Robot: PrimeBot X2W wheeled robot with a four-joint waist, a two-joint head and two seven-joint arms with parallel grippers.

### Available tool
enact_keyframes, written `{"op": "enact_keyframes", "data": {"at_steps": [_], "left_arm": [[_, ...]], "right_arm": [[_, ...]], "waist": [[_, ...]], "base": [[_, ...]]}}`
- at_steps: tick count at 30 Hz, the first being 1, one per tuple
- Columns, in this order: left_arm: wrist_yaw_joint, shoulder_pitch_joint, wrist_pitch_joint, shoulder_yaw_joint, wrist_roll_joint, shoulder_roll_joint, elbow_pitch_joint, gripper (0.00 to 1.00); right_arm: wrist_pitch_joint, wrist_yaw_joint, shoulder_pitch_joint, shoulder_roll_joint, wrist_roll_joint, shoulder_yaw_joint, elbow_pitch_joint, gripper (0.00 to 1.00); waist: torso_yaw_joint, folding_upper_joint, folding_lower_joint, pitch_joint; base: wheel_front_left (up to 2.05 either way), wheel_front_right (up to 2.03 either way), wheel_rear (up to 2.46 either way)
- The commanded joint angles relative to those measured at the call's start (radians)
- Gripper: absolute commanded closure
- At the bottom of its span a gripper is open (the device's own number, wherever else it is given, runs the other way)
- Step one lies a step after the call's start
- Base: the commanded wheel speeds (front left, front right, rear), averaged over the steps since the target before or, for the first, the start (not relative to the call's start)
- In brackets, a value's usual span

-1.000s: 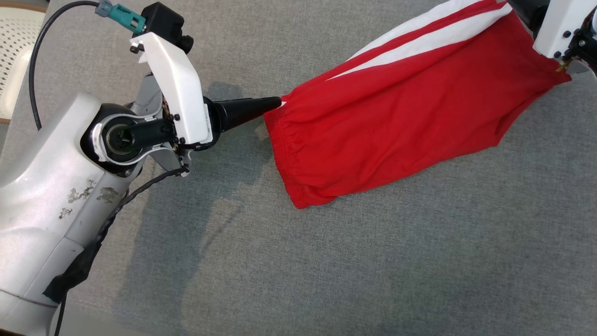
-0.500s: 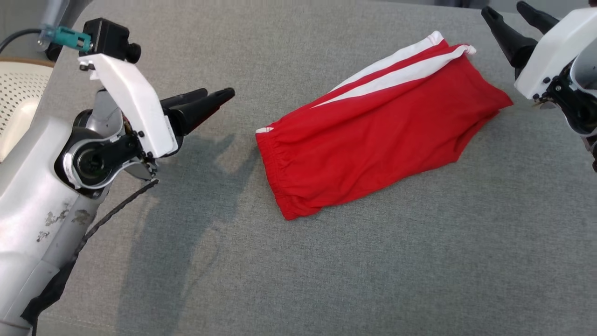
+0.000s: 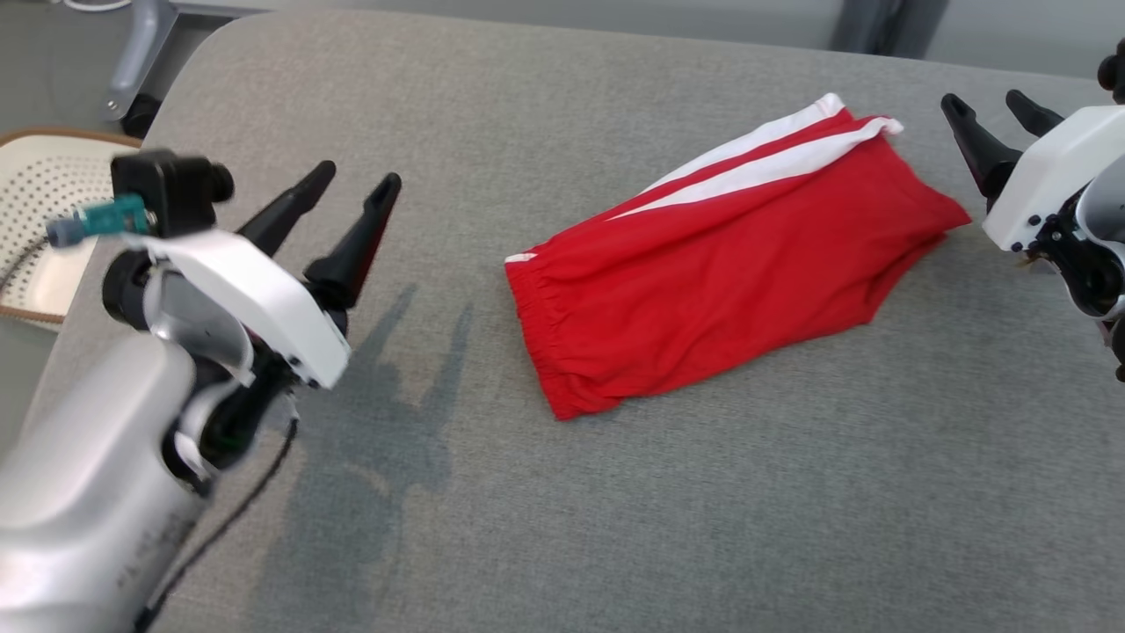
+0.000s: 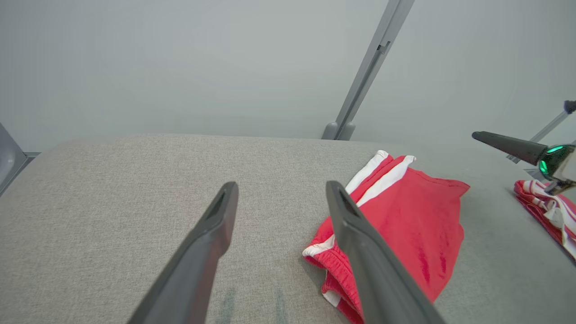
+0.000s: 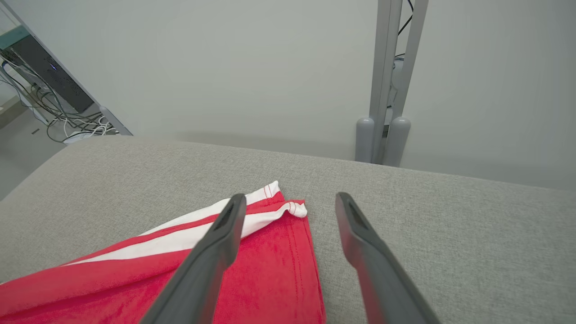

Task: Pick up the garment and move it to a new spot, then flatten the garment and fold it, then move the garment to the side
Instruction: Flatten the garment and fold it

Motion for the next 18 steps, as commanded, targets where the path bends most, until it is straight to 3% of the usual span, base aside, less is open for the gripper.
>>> {"op": "enact_keyframes", "data": {"at_steps": [1,5,10,18], "left_arm": [[0.019,0.023,-0.035,0.000,0.025,-0.002,-0.018,0.00],[0.086,0.093,-0.167,0.005,0.092,-0.022,-0.093,0.00],[0.136,0.180,-0.294,0.004,0.140,-0.059,-0.169,0.00],[0.196,0.286,-0.358,0.069,0.263,-0.156,-0.193,0.00]], "right_arm": [[0.009,0.000,0.006,-0.003,0.011,0.002,0.010,0.00],[0.056,0.000,-0.002,-0.012,0.033,0.014,0.058,0.00],[0.134,0.000,-0.020,-0.023,0.053,0.028,0.104,0.00],[0.216,0.000,-0.053,-0.023,0.081,0.036,0.165,0.00]], "waist": [[0.017,0.0000,0.0000,0.013],[0.056,0.0000,0.0000,0.038],[0.097,0.0000,0.0000,0.074],[0.133,0.0000,0.0000,0.112]], "base": [[0.00,0.00,0.00],[0.00,0.00,0.00],[0.00,0.00,0.00],[0.00,0.00,0.00]]}}
